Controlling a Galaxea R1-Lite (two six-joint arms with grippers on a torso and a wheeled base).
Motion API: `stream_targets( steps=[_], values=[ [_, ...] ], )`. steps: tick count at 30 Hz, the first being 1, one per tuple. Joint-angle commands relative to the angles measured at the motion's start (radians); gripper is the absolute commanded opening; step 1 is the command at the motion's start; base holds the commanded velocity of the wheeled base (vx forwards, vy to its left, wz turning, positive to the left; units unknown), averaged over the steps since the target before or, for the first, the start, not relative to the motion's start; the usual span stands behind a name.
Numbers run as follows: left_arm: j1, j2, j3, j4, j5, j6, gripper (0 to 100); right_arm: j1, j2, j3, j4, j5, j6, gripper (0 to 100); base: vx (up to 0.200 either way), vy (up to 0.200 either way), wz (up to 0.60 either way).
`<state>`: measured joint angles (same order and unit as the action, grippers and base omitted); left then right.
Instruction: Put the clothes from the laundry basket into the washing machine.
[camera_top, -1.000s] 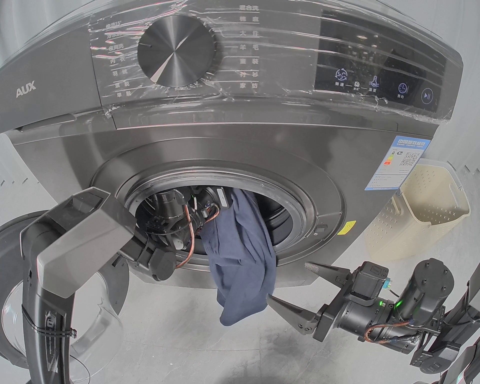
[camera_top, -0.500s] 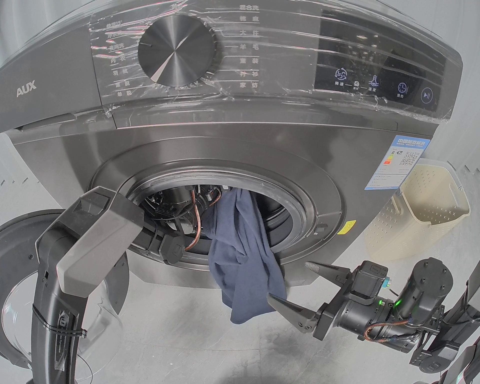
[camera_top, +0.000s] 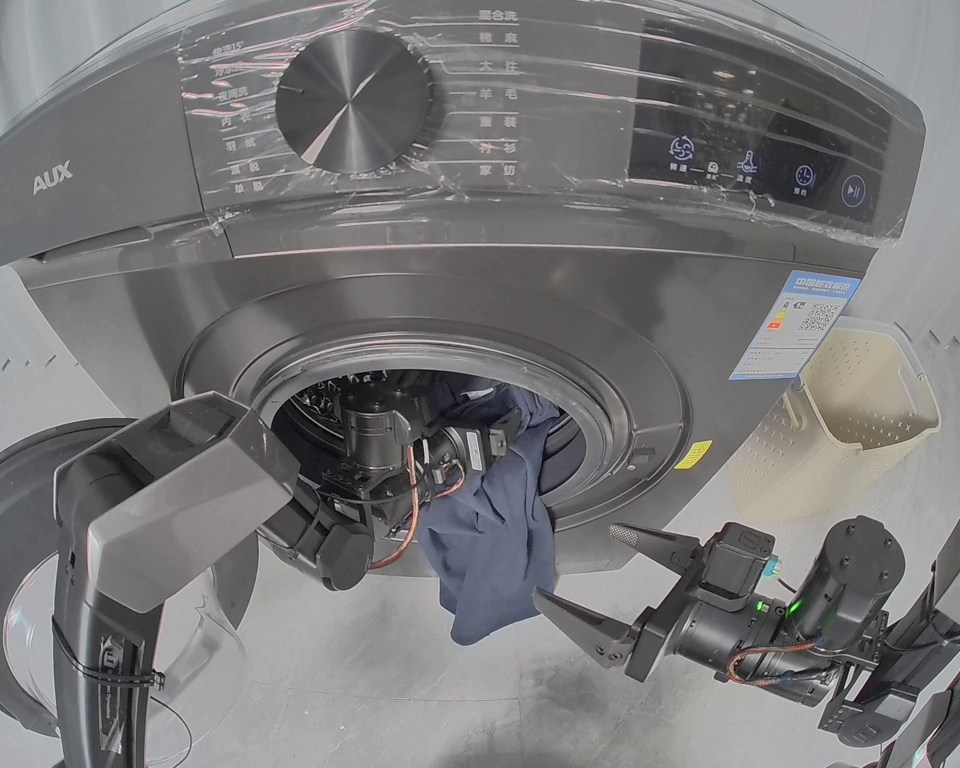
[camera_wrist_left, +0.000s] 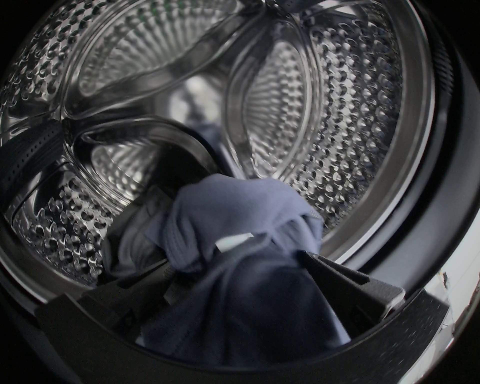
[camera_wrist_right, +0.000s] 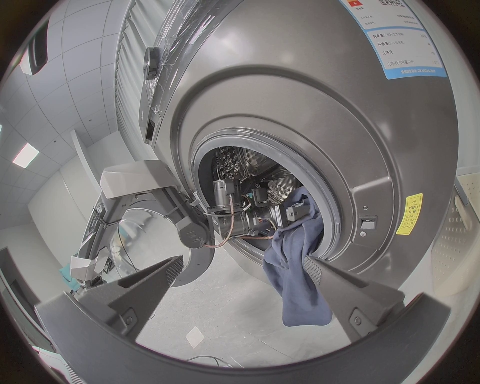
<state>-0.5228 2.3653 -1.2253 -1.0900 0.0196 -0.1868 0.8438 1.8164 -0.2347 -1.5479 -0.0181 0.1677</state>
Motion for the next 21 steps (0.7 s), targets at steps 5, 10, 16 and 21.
stream_targets(
  steps=[5,10,16,21],
  values=[
    [-0.049,-0.054,0.11,0.009,-0.056,0.007,100,0.008,-0.003,0.0,0.0,0.0,0.001,100,0.0,0.0,0.0],
    [-0.057,-0.026,0.107,0.009,-0.064,0.017,0,0.008,0.0,0.002,0.0,-0.002,0.001,100,0.0,0.0,0.0],
    [-0.054,0.002,0.09,0.004,-0.067,0.023,0,0.008,0.0,0.0,-0.001,0.0,0.001,100,0.0,0.0,0.0],
    [-0.029,0.008,-0.023,0.007,-0.041,0.012,0,0.008,0.0,0.0,0.0,0.0,0.001,100,0.0,0.0,0.0]
  ],
)
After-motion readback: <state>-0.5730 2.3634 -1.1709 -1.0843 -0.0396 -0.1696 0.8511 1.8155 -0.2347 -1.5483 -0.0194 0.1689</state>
